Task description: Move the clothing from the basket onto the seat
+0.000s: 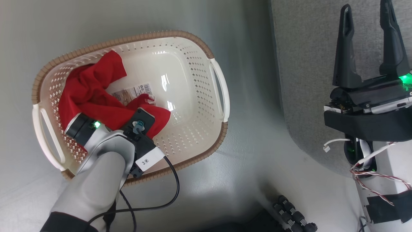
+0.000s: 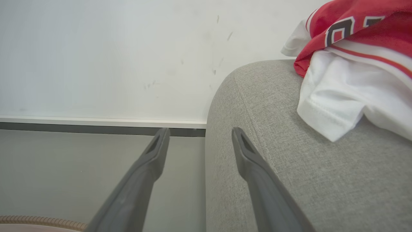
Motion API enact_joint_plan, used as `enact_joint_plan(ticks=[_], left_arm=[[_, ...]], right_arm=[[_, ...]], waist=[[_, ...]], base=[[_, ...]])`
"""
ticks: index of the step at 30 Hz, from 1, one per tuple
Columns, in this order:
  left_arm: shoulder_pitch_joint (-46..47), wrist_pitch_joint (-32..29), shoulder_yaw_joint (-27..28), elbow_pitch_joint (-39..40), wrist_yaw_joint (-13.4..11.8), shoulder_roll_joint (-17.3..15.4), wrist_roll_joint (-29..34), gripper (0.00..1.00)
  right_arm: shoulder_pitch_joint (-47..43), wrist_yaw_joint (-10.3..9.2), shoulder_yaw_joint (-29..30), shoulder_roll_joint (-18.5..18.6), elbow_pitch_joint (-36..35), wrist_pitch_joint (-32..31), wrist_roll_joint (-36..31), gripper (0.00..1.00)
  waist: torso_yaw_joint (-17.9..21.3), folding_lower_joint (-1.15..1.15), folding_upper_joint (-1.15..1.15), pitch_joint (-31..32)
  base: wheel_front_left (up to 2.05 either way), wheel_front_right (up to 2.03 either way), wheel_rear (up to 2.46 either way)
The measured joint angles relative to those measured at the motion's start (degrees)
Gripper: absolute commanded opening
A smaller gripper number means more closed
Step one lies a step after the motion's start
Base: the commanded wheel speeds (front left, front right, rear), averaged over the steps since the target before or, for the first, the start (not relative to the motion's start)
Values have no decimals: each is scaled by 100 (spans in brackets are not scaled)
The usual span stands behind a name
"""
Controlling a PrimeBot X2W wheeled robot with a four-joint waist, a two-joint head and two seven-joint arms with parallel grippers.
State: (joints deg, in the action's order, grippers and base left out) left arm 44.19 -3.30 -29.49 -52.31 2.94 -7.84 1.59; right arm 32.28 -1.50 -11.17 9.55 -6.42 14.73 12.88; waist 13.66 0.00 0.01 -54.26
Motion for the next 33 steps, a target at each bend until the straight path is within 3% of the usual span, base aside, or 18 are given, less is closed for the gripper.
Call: enact_joint_plan(ticks=[19,33], left_arm=[[63,1593,486,256,21,457,-820,0],[-8,1748,608,853,170,524,-1252,0]], right_arm=[[31,152,162,11,870,-1,-191,100],[-87,253,168,-40,1347,-1,-227,100]], waist=[[-313,0,-1,1045],[-739,-1,-1,2189]], base=[[0,0,0],[0,0,0]])
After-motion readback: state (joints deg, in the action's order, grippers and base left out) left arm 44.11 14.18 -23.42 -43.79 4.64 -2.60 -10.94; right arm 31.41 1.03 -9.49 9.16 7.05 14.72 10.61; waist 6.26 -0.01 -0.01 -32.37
